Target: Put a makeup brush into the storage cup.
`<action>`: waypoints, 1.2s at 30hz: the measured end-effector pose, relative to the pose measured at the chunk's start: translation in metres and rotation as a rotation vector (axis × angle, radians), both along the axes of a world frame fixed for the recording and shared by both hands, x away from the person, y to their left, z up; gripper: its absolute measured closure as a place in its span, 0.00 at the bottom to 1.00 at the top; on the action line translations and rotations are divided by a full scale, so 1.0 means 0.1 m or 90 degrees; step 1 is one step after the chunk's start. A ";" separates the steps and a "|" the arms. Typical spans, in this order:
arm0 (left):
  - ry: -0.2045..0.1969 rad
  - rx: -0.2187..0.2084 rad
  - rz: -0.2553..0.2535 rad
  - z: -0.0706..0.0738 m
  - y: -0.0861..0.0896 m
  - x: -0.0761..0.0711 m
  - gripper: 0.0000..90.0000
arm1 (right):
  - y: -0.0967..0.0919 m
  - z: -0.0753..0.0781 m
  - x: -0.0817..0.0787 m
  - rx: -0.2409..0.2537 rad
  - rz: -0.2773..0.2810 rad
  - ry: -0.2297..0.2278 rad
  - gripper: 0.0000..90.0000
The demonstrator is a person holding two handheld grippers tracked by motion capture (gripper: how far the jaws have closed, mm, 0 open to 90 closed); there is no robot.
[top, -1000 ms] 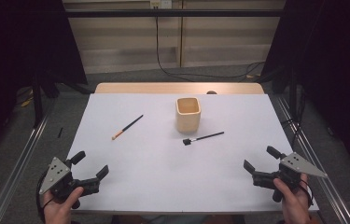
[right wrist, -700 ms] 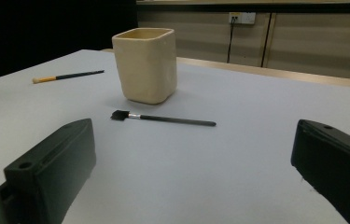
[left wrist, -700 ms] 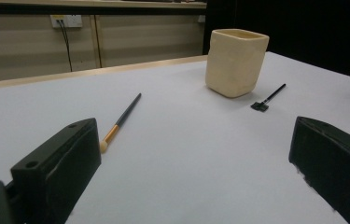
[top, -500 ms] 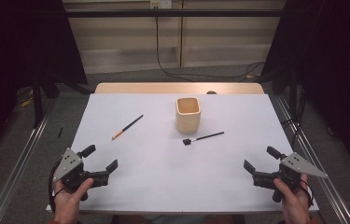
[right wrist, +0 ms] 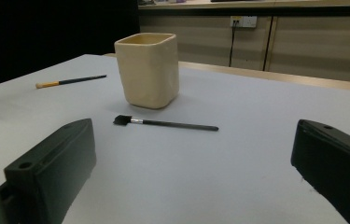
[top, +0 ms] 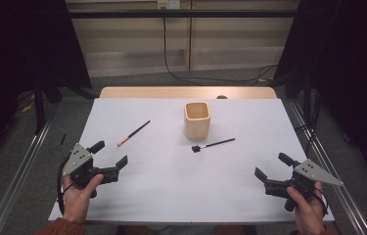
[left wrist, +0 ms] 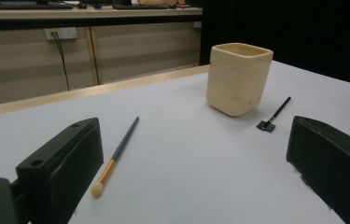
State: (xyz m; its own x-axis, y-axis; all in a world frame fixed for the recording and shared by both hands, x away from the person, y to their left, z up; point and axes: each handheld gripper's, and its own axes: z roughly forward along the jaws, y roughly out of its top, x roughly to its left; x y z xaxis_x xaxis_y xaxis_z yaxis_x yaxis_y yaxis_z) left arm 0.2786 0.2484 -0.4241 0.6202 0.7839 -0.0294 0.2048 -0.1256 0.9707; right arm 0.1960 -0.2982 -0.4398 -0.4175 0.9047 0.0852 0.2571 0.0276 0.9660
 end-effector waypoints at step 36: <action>-0.005 0.011 0.005 0.16 -0.18 0.83 0.03 | 0.03 -0.01 0.02 -0.004 0.025 0.005 0.00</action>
State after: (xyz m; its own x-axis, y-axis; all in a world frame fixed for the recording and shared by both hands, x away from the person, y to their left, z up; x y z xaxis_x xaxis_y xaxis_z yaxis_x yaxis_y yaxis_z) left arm 0.3616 0.2308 -0.4080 0.6147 0.7887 -0.0115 0.1980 -0.1402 0.9701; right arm 0.1983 -0.2954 -0.4409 -0.4519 0.8882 0.0824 0.2626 0.0441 0.9639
